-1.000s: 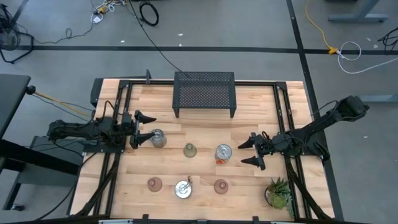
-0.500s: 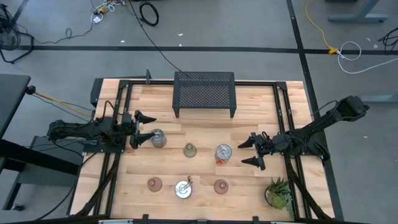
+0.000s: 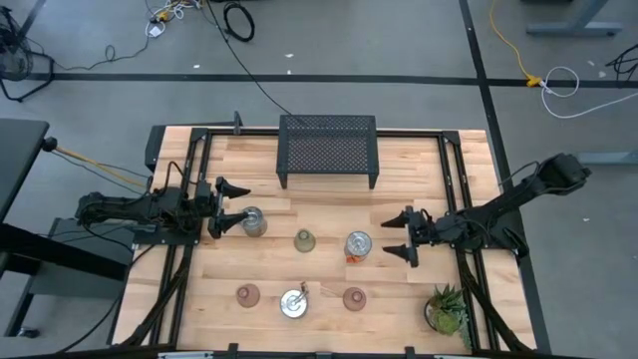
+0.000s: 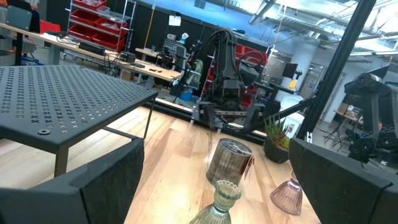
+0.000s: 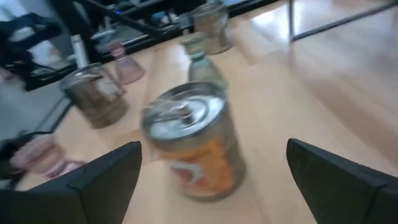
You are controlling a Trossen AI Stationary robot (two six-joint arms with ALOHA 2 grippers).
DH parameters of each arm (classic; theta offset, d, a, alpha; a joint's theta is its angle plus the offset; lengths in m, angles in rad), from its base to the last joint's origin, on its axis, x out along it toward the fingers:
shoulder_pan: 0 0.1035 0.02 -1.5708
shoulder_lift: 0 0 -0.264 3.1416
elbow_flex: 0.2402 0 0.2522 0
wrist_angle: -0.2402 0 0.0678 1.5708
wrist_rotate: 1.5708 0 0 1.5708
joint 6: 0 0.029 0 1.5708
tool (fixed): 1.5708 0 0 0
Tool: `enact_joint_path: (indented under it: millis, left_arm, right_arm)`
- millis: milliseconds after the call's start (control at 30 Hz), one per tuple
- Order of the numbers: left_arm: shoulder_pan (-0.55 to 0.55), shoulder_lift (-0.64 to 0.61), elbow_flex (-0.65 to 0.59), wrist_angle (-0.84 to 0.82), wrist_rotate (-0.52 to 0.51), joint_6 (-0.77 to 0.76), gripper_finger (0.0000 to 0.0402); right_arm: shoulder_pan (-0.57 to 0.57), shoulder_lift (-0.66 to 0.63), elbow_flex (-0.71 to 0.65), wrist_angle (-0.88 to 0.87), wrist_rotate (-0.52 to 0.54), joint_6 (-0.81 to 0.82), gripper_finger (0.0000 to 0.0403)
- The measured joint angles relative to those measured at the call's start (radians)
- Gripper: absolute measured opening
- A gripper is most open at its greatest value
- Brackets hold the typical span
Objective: Pick & Place candle stick holders
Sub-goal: Put the middle right silver scented candle on the shelf
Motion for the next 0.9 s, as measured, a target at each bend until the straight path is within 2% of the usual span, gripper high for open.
enact_joint_path:
  millis: [233, 600, 733, 900]
  left_arm:
    - [0.000, 0.000, 0.000, 0.000, 0.000, 0.000, 0.0399]
    - [0.000, 0.000, 0.000, 0.000, 0.000, 0.000, 0.0399]
    - [0.000, 0.000, 0.000, 0.000, 0.000, 0.001, 0.0399]
    - [0.000, 0.000, 0.000, 0.000, 0.000, 0.001, 0.0399]
  right_arm:
    - [0.029, 0.185, 0.003, 0.202, 0.012, -0.175, 0.0397]
    - [0.040, 0.476, 0.120, 0.273, 0.123, -0.229, 0.0399]
    - [0.040, 0.501, 0.144, 0.277, 0.073, -0.256, 0.0398]
    - [0.039, 0.502, 0.147, 0.269, 0.064, -0.260, 0.0399]
